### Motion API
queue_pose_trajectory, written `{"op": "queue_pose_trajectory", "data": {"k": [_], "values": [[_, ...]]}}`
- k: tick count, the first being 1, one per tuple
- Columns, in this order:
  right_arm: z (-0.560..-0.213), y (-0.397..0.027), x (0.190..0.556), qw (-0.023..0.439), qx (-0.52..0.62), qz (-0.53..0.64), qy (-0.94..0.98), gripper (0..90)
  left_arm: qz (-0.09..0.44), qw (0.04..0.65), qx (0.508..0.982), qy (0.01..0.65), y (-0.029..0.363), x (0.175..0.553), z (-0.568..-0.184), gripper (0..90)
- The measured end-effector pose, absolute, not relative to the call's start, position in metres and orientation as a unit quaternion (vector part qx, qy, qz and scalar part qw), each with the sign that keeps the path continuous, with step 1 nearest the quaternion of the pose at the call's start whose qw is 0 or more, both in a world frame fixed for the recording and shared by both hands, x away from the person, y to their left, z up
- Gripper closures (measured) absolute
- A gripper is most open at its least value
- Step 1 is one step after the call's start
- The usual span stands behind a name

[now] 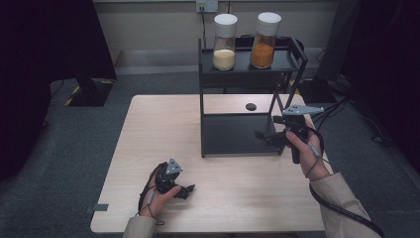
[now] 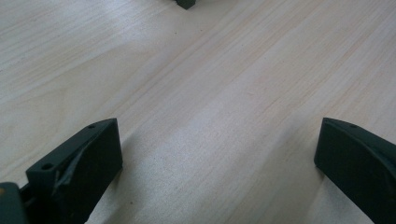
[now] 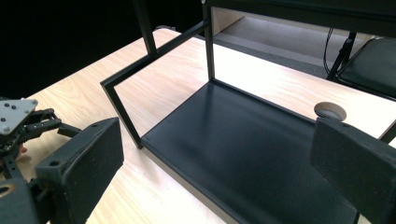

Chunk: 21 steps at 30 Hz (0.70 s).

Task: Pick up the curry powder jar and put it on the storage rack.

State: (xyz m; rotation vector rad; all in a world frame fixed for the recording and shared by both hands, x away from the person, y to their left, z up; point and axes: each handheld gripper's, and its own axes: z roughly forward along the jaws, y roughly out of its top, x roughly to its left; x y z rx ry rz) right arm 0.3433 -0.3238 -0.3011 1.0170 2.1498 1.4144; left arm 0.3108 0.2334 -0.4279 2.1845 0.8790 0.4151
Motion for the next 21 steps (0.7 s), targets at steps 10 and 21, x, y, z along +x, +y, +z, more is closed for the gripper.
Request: {"op": "queue_pose_trajectory", "data": {"k": [10,21], "values": [[-0.317,-0.326,0.341,0.178,0.361,0.501,0.766,2.2,0.161,0.367,0.850,0.342,0.233,0.311,-0.428,0.1],[-0.335,-0.332,0.337,0.170,0.368,0.493,0.770,2.2,0.162,0.367,0.850,0.342,0.233,0.311,-0.428,0.1]]}}
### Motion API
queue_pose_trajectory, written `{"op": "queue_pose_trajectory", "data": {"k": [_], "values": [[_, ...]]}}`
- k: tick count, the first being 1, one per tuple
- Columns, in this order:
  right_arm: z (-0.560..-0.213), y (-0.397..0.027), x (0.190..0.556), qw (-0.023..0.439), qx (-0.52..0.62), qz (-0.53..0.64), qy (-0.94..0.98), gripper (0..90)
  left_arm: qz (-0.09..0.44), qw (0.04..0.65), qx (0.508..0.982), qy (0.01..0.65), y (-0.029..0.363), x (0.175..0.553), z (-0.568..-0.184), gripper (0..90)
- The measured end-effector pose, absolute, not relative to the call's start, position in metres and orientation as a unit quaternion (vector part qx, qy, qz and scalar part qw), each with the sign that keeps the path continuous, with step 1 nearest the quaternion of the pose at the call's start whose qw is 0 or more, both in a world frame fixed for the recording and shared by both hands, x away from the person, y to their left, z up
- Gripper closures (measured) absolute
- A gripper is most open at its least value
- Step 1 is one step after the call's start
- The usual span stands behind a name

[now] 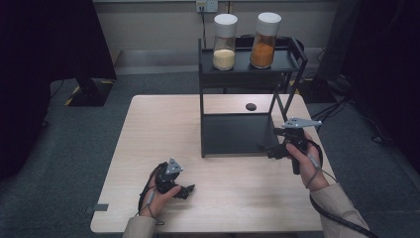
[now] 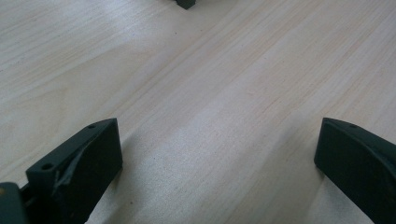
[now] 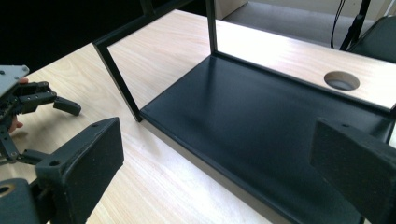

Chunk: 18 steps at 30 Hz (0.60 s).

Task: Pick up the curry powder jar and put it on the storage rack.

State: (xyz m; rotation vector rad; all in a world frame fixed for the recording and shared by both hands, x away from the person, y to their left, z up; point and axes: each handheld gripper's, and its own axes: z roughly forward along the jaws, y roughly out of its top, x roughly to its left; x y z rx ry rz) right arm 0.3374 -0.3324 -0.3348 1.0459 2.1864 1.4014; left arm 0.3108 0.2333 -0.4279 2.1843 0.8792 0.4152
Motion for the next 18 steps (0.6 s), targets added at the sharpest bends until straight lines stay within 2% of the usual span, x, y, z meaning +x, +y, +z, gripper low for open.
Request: {"op": "queue_pose_trajectory", "data": {"k": [18], "values": [[-0.364,-0.348,0.329,0.156,0.383,0.480,0.774,2.2,0.162,0.367,0.850,0.342,0.233,0.311,-0.428,0.1]]}}
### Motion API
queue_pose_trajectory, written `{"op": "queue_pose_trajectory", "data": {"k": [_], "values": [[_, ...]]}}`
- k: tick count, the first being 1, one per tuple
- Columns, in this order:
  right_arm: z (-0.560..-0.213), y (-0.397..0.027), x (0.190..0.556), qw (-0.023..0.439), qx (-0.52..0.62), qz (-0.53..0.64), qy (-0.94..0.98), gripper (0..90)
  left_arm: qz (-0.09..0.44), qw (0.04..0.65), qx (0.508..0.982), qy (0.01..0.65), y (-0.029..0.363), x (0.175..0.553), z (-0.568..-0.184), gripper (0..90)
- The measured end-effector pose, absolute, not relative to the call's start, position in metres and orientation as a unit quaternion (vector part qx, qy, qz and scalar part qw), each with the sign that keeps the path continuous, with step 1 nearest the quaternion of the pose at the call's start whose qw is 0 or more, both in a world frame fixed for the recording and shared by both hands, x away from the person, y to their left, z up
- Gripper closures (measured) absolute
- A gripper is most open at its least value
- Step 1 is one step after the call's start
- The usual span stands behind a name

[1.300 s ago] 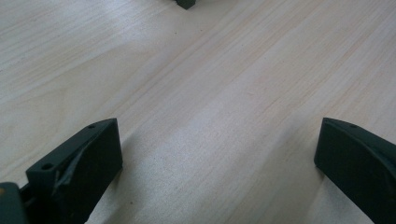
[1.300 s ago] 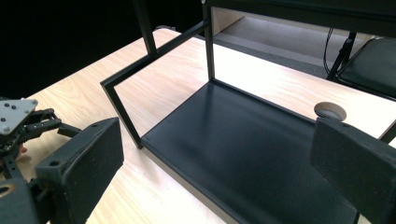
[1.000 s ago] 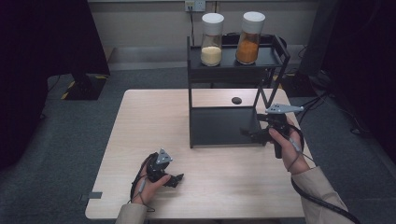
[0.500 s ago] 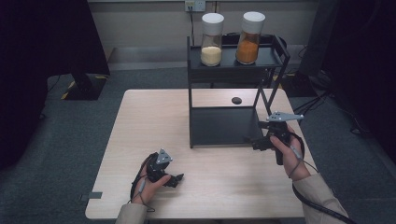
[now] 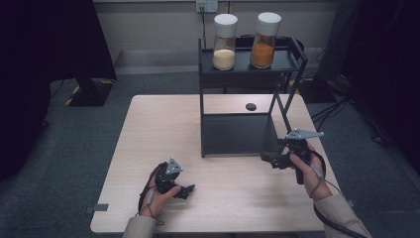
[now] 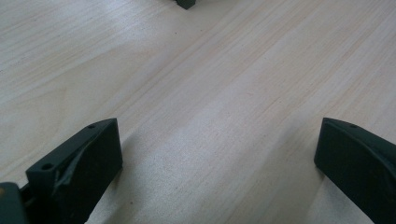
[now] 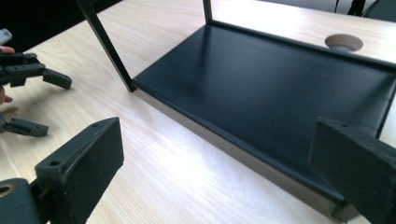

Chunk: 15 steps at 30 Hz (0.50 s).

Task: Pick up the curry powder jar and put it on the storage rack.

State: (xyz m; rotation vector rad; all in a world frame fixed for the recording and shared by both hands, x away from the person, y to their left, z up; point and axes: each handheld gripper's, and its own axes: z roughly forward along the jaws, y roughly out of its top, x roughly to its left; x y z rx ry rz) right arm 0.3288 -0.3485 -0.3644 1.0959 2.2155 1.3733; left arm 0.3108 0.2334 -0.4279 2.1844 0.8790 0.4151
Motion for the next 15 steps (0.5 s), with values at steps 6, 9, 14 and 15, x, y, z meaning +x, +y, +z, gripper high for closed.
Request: {"op": "queue_pose_trajectory", "data": {"k": [6,9,14,15], "values": [[-0.374,-0.355,0.325,0.155,0.388,0.477,0.773,2.2,0.162,0.367,0.850,0.342,0.233,0.311,-0.428,0.1],[-0.378,-0.358,0.323,0.155,0.390,0.476,0.773,2.3,0.162,0.366,0.850,0.342,0.233,0.311,-0.428,0.1],[-0.387,-0.365,0.317,0.152,0.396,0.471,0.773,2.3,0.162,0.367,0.850,0.342,0.233,0.311,-0.428,0.1],[-0.388,-0.366,0.317,0.152,0.396,0.471,0.773,2.3,0.162,0.367,0.850,0.342,0.233,0.311,-0.428,0.1]]}}
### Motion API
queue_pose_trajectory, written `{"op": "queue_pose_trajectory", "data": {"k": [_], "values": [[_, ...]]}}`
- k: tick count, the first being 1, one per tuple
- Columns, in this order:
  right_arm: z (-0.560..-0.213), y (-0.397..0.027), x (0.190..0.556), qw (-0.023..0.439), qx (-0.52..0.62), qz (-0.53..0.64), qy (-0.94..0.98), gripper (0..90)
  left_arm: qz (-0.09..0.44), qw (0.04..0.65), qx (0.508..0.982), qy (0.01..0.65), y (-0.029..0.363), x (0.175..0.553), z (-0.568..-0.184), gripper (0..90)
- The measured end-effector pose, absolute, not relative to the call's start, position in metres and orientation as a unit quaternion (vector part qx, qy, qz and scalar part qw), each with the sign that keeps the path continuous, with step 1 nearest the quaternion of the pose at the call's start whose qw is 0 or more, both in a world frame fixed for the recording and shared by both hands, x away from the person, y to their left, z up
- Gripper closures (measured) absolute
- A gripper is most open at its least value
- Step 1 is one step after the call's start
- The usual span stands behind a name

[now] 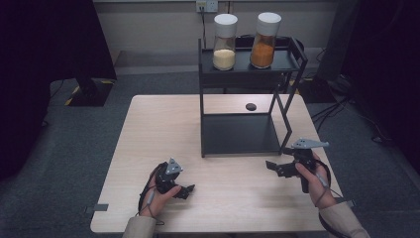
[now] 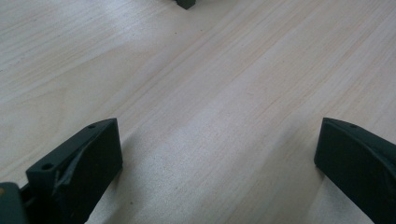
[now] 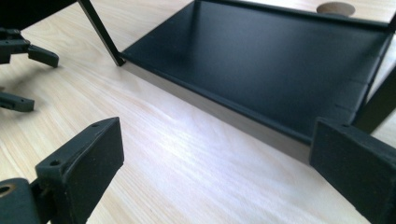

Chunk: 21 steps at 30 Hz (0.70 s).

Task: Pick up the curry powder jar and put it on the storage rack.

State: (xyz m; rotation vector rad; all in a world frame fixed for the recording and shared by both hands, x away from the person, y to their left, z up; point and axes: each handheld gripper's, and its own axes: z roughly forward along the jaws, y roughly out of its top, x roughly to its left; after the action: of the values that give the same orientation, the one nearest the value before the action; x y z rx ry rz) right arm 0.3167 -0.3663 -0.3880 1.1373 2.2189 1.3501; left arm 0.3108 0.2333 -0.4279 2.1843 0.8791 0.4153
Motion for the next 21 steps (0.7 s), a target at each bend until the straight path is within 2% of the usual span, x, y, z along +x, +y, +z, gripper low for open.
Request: {"op": "queue_pose_trajectory", "data": {"k": [21], "values": [[-0.412,-0.387,0.301,0.150,0.414,0.451,0.776,2.4,0.162,0.367,0.850,0.342,0.233,0.311,-0.428,0.1]]}}
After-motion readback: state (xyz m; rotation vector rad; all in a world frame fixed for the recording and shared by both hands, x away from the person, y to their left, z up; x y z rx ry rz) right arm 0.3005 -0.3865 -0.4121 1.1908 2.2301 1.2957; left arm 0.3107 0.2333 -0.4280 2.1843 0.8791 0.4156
